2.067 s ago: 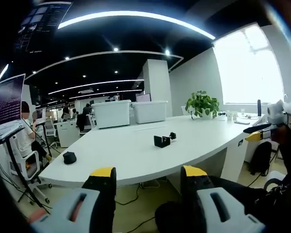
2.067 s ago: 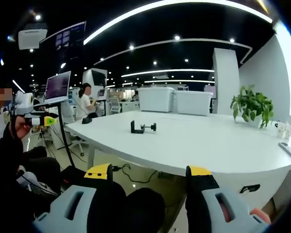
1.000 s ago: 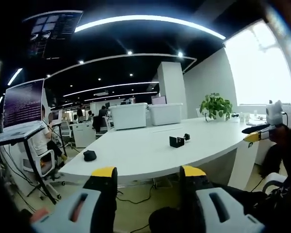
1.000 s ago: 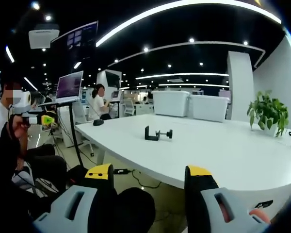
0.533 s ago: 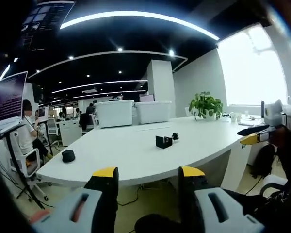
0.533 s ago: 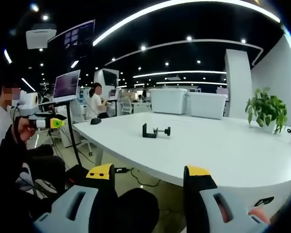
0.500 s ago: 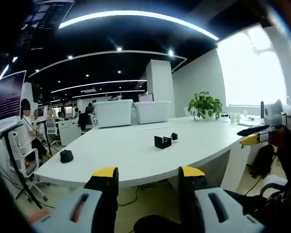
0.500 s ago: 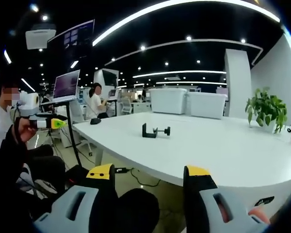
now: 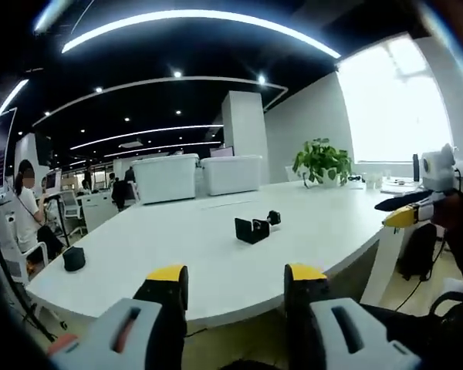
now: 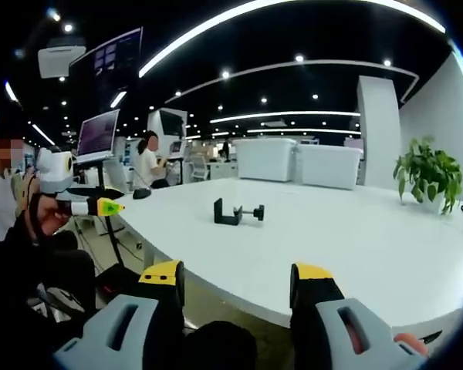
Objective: Clamp the fixed fixture on the desktop, loosen the retaining clip, secure it to the edge of the desk, and tighten the retaining clip.
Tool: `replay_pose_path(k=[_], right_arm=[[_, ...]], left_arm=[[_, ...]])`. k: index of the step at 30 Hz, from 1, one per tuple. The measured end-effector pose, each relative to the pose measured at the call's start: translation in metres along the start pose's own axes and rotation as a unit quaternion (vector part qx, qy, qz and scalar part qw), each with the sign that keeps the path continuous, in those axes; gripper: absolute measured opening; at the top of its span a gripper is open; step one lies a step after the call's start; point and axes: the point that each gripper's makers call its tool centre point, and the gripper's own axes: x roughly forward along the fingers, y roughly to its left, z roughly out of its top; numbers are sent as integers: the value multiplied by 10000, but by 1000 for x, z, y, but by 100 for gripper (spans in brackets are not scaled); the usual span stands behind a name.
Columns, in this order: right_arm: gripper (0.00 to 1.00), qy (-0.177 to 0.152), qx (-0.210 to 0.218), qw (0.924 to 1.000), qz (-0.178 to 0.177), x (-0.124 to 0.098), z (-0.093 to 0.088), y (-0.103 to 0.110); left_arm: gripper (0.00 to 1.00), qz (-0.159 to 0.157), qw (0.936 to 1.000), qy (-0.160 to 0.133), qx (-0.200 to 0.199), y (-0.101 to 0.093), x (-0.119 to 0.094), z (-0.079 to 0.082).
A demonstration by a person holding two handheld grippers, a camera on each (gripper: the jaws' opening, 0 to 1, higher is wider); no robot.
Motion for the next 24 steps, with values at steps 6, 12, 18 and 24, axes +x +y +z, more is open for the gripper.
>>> replay_pose_path(k=[6, 12, 18, 24], right_arm=[[53, -28, -52, 10000, 0, 17, 3, -2], [53, 109, -30, 9999, 29, 30, -6, -2], [53, 181, 23, 9998, 1, 38, -12, -6], [53, 197, 179, 9996, -96, 38, -19, -17]], left_arm=[[52, 17, 10000, -28, -5, -2, 42, -6], [54, -34, 10000, 18, 24, -2, 79, -9], [54, -8, 9998, 58, 168, -2, 125, -10], [54, -187, 9998, 81, 90, -16, 160, -9]])
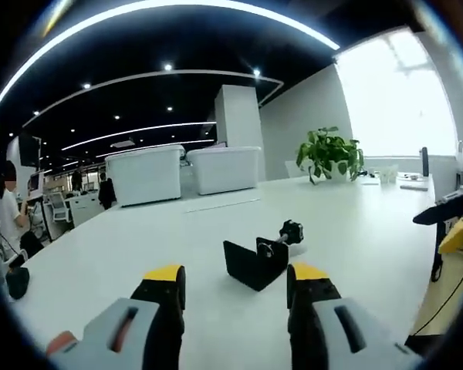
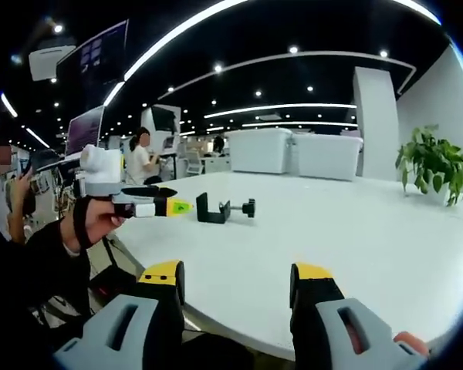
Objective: Clamp the fixed fixture on the desktop, loosen the retaining clip, secure it to the edge of the desk, and tighten the retaining clip.
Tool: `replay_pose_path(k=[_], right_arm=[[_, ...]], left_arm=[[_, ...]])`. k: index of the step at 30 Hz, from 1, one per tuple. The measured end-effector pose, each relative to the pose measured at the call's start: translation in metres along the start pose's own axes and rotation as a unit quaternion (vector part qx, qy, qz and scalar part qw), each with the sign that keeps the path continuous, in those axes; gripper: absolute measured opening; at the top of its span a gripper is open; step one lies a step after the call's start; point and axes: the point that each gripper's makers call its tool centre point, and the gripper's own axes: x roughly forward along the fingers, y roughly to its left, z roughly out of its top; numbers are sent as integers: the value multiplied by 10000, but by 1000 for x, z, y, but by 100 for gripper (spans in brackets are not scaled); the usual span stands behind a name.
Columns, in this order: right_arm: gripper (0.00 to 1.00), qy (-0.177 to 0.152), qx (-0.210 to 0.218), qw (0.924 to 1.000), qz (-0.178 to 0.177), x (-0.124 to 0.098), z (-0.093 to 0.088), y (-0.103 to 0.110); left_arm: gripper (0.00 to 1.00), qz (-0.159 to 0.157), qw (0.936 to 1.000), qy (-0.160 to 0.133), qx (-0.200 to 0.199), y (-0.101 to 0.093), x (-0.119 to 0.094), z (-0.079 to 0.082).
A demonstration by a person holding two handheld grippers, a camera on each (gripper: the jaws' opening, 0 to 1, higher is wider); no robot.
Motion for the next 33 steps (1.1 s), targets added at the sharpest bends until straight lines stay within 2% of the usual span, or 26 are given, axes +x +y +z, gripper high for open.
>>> replay_pose_path(k=[3, 7, 16, 19, 26, 31, 33], right_arm=[[53, 31, 44, 10000, -40, 0, -3, -5], [53, 38, 65, 10000, -26, 2, -3, -9], [53, 123, 145, 9998, 66, 8, -13, -11], [53, 120, 173, 9997, 90, 10, -14, -11], [53, 154, 232, 9995, 135, 12, -18, -13], [52, 145, 266, 9995, 117, 13, -18, -15], [52, 148, 287, 9994, 148, 15, -19, -13]], left_arm=[[53, -16, 10000, 40, 18, -3, 15, -1], [53, 109, 9998, 180, -1, 4, 26, -12], [53, 252, 9987, 445, -42, 16, 39, -19], [53, 272, 9976, 633, -24, 19, 44, -23], [52, 384, 9969, 670, -175, 35, 57, -26], [45, 488, 9960, 702, -259, 45, 67, -31], [39, 516, 9954, 737, -344, 48, 68, -33]])
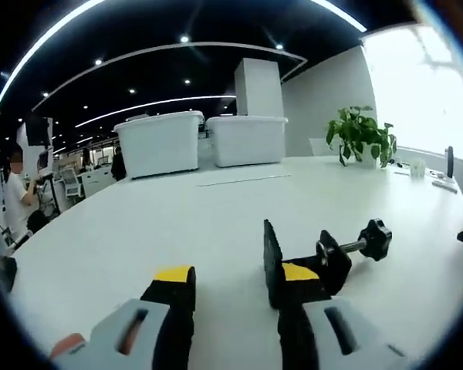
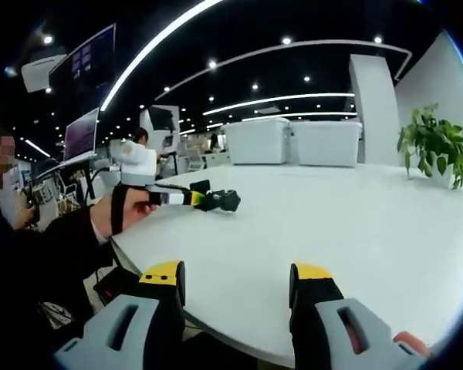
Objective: Clamp the fixed fixture on the desktop, loosen the retaining clip, secure it to the edge of the desk, and tighten the retaining clip.
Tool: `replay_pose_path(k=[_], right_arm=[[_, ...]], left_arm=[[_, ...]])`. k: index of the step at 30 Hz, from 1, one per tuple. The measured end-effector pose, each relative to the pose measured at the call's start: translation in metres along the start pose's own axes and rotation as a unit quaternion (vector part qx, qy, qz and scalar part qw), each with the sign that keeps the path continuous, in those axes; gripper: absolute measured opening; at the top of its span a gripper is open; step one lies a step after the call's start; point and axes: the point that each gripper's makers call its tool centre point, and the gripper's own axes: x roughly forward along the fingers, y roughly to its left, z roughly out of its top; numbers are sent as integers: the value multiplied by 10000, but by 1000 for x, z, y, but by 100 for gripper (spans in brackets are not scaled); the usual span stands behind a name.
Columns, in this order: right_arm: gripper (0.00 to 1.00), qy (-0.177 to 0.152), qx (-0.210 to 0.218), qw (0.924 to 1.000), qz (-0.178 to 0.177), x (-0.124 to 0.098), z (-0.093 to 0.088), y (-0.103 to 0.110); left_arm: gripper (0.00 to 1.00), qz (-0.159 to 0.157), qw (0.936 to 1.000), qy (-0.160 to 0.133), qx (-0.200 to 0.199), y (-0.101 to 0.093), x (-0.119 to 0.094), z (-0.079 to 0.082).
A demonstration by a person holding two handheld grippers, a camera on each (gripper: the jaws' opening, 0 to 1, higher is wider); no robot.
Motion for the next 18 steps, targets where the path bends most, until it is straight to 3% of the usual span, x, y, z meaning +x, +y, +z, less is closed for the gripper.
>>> replay_pose_path(k=[5, 9, 13, 16, 18], right_arm=[[52, 61, 55, 9999, 67, 3, -7, 4], [52, 70, 41, 9999, 70, 4, -6, 5], [52, 37, 46, 10000, 76, 5, -4, 7], [52, 59, 78, 9999, 127, 8, -6, 11], [52, 75, 105, 9998, 177, 9, -6, 14]], left_arm=[[34, -153, 9997, -142, 84, -4, 9, 8], [34, -267, 9996, -68, 67, -10, 14, 6], [29, -230, 9996, -143, -22, -8, 12, 8], [16, -521, 9979, -174, -351, -17, 13, 7], [13, -479, 9985, -197, -202, -15, 14, 7]])
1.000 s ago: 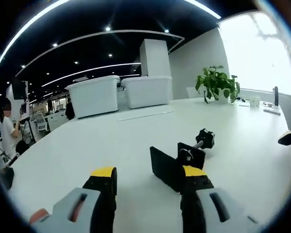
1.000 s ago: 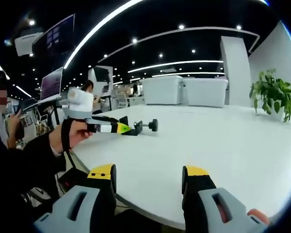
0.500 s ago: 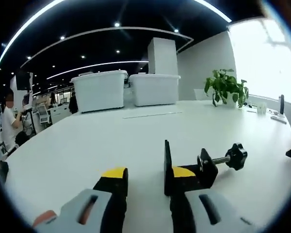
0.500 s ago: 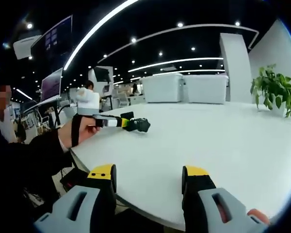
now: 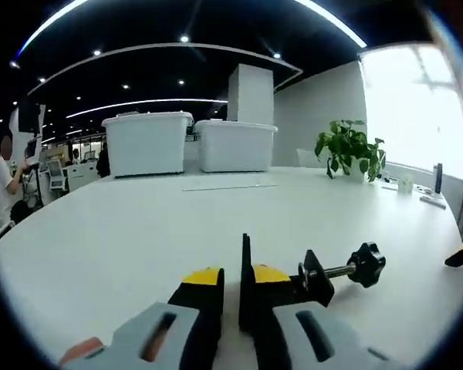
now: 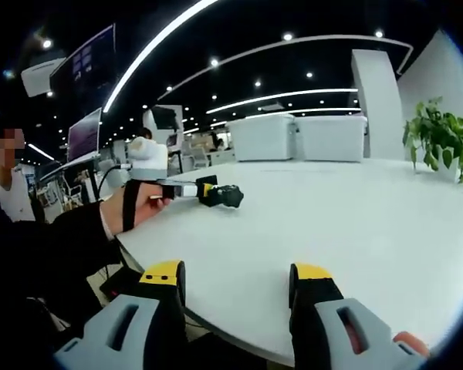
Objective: Clamp the fixed fixture on the desktop, loosen the retaining clip, secure it to the edge of the desk, and tighten the retaining clip.
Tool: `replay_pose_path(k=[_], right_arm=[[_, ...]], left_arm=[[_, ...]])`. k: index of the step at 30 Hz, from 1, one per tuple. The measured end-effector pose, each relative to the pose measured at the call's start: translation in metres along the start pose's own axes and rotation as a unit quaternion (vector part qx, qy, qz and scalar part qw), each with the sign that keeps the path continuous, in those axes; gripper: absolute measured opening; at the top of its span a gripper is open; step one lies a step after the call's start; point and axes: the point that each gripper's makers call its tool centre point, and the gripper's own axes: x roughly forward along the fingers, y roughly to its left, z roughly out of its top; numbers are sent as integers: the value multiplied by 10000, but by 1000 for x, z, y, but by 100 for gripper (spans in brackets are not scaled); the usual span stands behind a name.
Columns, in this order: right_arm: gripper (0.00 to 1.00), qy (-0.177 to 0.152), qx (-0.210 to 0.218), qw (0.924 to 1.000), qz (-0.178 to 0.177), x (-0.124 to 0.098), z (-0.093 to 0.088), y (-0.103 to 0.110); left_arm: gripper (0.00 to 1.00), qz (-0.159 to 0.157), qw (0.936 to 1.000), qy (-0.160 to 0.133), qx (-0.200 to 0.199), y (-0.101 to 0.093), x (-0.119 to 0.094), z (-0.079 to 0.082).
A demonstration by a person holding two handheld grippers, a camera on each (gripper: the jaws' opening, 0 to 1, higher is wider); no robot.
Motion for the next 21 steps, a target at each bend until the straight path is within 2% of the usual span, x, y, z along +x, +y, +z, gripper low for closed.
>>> replay_pose_path(k=[5, 9, 14, 18, 21], right_arm=[[51, 42, 31, 9998, 203, 9, 7, 11], [50, 79, -128, 9994, 298, 20, 18, 20], [50, 57, -271, 9989, 378, 34, 27, 30], [50, 33, -124, 9988, 479, 48, 30, 33], [50, -19, 3, 9983, 578, 59, 34, 35]], left_arm=[[11, -23, 9997, -69, -220, 3, 0, 2], [10, -64, 9990, -235, -378, 3, -5, 6], [7, -87, 9988, -308, -380, -1, -8, 7], [6, -57, 9992, -307, -250, -2, -10, 7], [6, -106, 9989, -310, -322, -2, -13, 7]])
